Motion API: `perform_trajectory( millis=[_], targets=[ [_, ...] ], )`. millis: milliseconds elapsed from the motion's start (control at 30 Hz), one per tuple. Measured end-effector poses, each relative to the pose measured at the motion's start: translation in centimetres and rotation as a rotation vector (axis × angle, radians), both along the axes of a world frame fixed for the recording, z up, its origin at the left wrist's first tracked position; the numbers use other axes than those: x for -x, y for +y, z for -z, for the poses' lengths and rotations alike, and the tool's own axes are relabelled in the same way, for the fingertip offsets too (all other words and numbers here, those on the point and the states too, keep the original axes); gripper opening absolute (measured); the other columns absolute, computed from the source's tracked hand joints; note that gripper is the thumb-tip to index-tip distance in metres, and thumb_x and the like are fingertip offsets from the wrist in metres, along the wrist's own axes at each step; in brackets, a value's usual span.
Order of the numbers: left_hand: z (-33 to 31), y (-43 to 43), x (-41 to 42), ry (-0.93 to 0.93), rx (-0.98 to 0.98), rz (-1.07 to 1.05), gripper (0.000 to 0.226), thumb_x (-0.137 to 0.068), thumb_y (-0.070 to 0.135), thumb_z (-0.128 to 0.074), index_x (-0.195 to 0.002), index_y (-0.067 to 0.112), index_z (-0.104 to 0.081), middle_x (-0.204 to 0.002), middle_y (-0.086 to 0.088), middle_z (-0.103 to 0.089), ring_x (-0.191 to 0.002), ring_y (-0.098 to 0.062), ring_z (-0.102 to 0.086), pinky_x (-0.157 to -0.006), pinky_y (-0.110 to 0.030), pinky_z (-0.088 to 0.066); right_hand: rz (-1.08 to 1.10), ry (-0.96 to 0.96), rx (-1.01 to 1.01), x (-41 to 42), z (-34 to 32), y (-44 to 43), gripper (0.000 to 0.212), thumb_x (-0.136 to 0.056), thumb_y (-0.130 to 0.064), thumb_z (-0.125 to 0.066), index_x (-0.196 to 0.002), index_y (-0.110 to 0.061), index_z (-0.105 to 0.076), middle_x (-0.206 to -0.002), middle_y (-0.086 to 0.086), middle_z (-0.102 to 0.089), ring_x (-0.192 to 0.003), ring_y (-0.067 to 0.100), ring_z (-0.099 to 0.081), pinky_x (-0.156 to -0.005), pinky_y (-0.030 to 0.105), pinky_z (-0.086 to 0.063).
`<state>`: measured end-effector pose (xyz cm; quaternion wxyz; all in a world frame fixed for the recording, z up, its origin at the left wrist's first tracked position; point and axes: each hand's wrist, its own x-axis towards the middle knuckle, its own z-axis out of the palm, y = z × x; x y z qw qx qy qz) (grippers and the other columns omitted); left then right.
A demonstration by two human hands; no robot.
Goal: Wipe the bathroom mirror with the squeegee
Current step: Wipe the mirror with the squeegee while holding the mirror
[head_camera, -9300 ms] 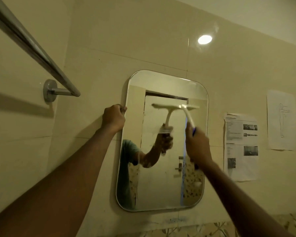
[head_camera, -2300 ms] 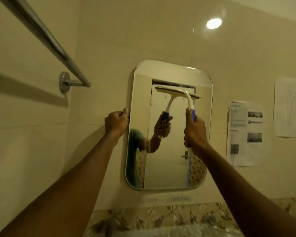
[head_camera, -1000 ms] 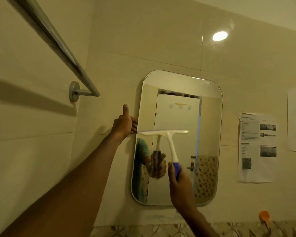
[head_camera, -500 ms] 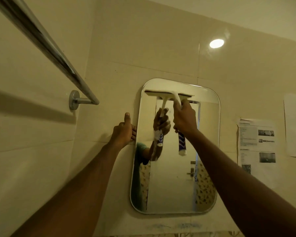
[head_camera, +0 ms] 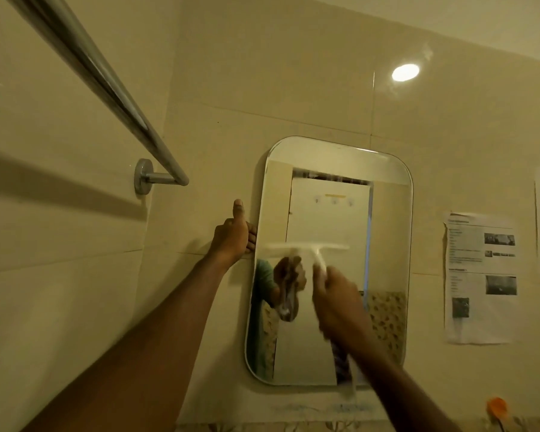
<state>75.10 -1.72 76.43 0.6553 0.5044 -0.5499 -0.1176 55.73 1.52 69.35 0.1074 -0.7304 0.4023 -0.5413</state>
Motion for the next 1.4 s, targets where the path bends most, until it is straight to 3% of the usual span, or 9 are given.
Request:
perform_trajectory(
  millis=[133,267,433,533,600,867,1000,1167,1400],
  targets=[
    [0.1,0.1,0.2,0.007,0.004,-0.010,0.082,-0.098,0.058,-0.007,-0.094,0.003,-0.067,-0.086,-0.012,-0.070,-0.079,-0.025,-0.066,-0.078,-0.034,-0.052,0.109,-0.146,0.225,0.6,-10.7,-2.2,0.035,-0.103,-0.040,-0.030,-0.087,-0.018,-0.051,-0.066,-0.001,-0.054,-0.050,0.009,-0.053,-0.045,0.023,-0.047],
    [0.1,-0.1,0.3,0.014,-0.006,0.019,0.079,-0.099,0.055,-0.007,-0.091,0.005,-0.067,-0.086,-0.011,-0.069,-0.076,-0.022,-0.064,-0.067,-0.027,-0.050,0.169,-0.083,0.274,0.4,-16.6,-3.6,0.044,-0.104,-0.039,-0.024,-0.090,-0.010,-0.053,-0.066,0.003,-0.056,-0.048,0.013,-0.055,-0.044,0.022,-0.044],
    [0.2,-0.6,-0.5,0.079,-0.002,0.095,0.078,-0.099,0.058,-0.007,-0.083,0.010,-0.066,-0.079,-0.009,-0.069,-0.075,-0.023,-0.064,-0.082,-0.037,-0.052,0.059,-0.074,0.153,-0.8,-6.8,-3.1,0.033,-0.103,-0.037,-0.030,-0.082,-0.021,-0.049,-0.062,-0.003,-0.055,-0.037,-0.002,-0.054,-0.034,0.008,-0.038],
    [0.5,-0.7,-0.6,0.081,-0.001,0.105,0.082,-0.098,0.059,-0.007,-0.094,0.005,-0.069,-0.081,-0.010,-0.070,-0.076,-0.023,-0.065,-0.087,-0.040,-0.053,0.078,-0.024,0.080,-0.9,1.8,-1.9,0.031,-0.101,-0.040,-0.031,-0.082,-0.024,-0.049,-0.063,-0.006,-0.056,-0.042,0.000,-0.054,-0.035,0.010,-0.036],
    [0.5,-0.6,-0.6,0.078,0.011,0.097,0.080,-0.099,0.058,-0.007,-0.090,0.006,-0.068,-0.078,-0.009,-0.069,-0.073,-0.022,-0.065,-0.088,-0.040,-0.054,0.124,0.048,0.036,-0.9,4.5,-1.1,0.035,-0.101,-0.043,-0.029,-0.085,-0.021,-0.052,-0.064,-0.006,-0.055,-0.045,0.004,-0.052,-0.039,0.014,-0.037],
    [0.4,-0.4,-1.0,0.051,-0.035,0.108,0.082,-0.097,0.061,-0.005,-0.084,0.011,-0.068,-0.080,-0.008,-0.070,-0.079,-0.024,-0.067,-0.091,-0.042,-0.054,0.047,-0.115,0.150,-0.8,-2.3,-1.7,0.032,-0.103,-0.036,-0.032,-0.076,-0.026,-0.046,-0.062,-0.006,-0.053,-0.040,-0.002,-0.052,-0.039,0.011,-0.040],
    [0.6,-0.5,-0.9,0.080,-0.025,0.130,0.079,-0.098,0.059,-0.007,-0.079,0.012,-0.067,-0.078,-0.010,-0.069,-0.078,-0.026,-0.066,-0.092,-0.044,-0.055,0.049,-0.037,0.086,-1.4,3.3,-1.9,0.027,-0.102,-0.034,-0.034,-0.087,-0.019,-0.050,-0.063,-0.006,-0.054,-0.043,-0.008,-0.054,-0.035,0.008,-0.037],
    [1.5,-0.2,-0.5,0.030,-0.024,0.069,0.075,-0.100,0.055,-0.010,-0.082,0.010,-0.067,-0.075,-0.008,-0.069,-0.075,-0.024,-0.067,-0.086,-0.041,-0.056,0.122,0.099,-0.025,-1.2,9.8,-0.7,0.030,-0.102,-0.036,-0.033,-0.096,-0.017,-0.055,-0.066,-0.007,-0.055,-0.049,0.003,-0.051,-0.037,0.013,-0.035],
    [3.7,-0.9,-1.0,0.010,-0.050,0.040,0.083,-0.096,0.062,-0.012,-0.097,0.004,-0.070,-0.089,-0.015,-0.073,-0.082,-0.028,-0.070,-0.083,-0.041,-0.058,0.044,-0.110,0.135,-0.5,0.7,-0.1,0.033,-0.104,-0.031,-0.033,-0.078,-0.019,-0.049,-0.060,-0.007,-0.049,-0.042,-0.012,-0.050,-0.036,0.007,-0.036]
  ],
)
